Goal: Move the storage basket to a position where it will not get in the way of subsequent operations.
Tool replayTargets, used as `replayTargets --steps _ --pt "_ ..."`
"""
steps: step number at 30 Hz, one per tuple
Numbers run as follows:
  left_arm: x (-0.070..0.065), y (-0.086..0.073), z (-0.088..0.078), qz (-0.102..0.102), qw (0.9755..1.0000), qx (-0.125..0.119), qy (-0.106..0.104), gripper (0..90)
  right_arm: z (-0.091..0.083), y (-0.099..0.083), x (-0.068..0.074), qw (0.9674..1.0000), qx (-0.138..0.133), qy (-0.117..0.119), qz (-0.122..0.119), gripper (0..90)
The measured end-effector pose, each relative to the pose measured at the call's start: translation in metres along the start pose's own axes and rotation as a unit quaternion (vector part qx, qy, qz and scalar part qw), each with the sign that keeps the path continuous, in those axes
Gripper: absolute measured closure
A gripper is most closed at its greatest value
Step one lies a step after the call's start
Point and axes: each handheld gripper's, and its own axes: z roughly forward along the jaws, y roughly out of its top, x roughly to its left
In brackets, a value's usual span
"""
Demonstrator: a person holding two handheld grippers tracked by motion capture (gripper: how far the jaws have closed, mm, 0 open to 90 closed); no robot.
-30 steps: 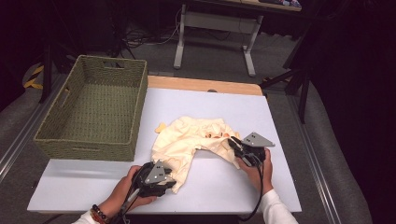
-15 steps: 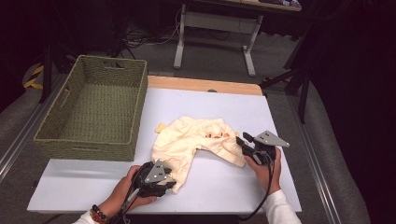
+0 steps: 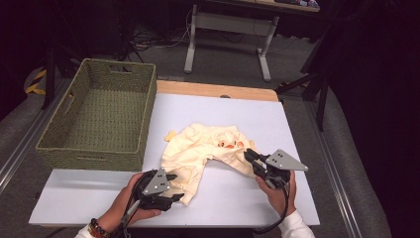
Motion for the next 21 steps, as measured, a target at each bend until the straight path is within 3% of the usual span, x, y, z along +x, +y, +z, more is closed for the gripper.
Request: replayTargets --steps 5,6,9,10,13,18,21 --pt "0.001 -0.005 0.006 0.007 0.9997 0.021 -0.009 32.5 0.015 -0.016 0.016 0.998 0.05 0.028 -0.024 73.8" --pt "0.001 -0.005 0.007 0.009 0.9996 0.025 -0.008 32.4 0.019 -0.019 0.017 0.9967 0.066 0.042 -0.02 71.7" --pt "0.002 -0.006 0.009 0.01 0.9994 0.031 -0.01 31.8 0.031 -0.028 0.017 0.9928 0.103 0.05 -0.035 68.0" --pt "0.004 -0.008 0.011 0.002 0.9994 0.032 -0.015 31.8 0.034 -0.031 0.015 0.9921 0.11 0.05 -0.033 66.4" --pt "0.004 -0.008 0.014 0.004 0.999 0.042 -0.01 33.1 0.04 -0.034 0.009 0.991 0.125 0.033 -0.032 61.4" --pt "0.006 -0.009 0.02 -0.032 0.9986 0.042 -0.002 41.5 0.045 -0.039 0.004 0.9887 0.142 0.028 -0.039 56.9" --pt "0.007 -0.008 0.021 -0.029 0.9987 0.043 -0.001 49.9 0.047 -0.039 0.002 0.9879 0.148 0.012 -0.044 57.0"
